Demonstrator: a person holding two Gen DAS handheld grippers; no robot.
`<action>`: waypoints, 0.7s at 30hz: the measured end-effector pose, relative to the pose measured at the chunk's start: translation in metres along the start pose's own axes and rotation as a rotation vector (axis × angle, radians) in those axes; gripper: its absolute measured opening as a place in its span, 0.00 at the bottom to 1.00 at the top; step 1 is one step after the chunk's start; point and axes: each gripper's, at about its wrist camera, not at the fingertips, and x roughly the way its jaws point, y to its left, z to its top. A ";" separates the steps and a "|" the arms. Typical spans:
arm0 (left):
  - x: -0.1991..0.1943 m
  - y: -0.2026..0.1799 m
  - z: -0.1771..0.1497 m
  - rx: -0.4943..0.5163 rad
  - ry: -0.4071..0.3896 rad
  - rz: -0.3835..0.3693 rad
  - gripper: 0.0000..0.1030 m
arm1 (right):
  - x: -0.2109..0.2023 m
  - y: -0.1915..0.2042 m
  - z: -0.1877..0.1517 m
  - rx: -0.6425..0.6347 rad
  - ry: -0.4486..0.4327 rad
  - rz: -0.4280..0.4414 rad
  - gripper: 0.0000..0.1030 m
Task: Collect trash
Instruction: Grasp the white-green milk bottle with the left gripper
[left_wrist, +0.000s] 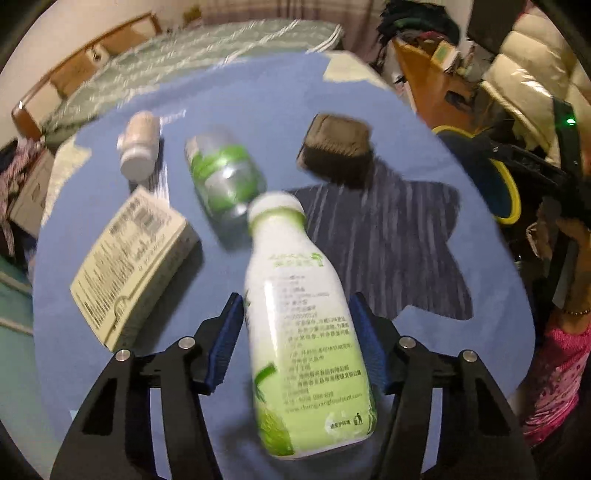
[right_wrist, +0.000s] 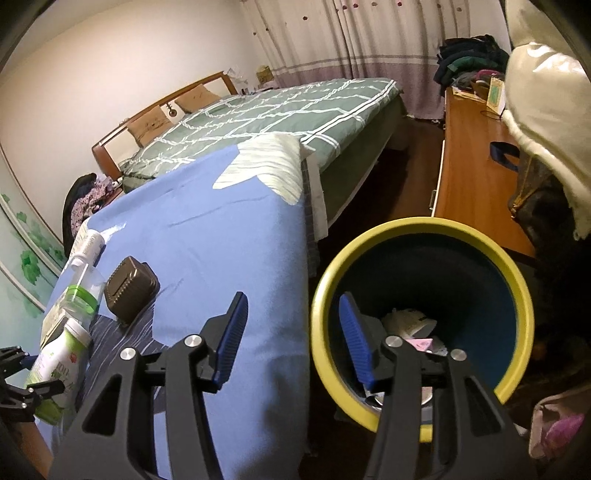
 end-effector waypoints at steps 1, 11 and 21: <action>-0.004 -0.002 0.001 0.010 -0.010 -0.002 0.56 | -0.004 -0.001 -0.001 -0.001 -0.005 -0.001 0.48; -0.021 -0.021 0.014 0.055 -0.045 -0.031 0.53 | -0.019 -0.005 -0.002 -0.001 -0.022 0.004 0.48; 0.001 -0.016 -0.021 0.026 -0.044 -0.056 0.67 | -0.011 0.004 -0.008 -0.026 0.008 0.012 0.48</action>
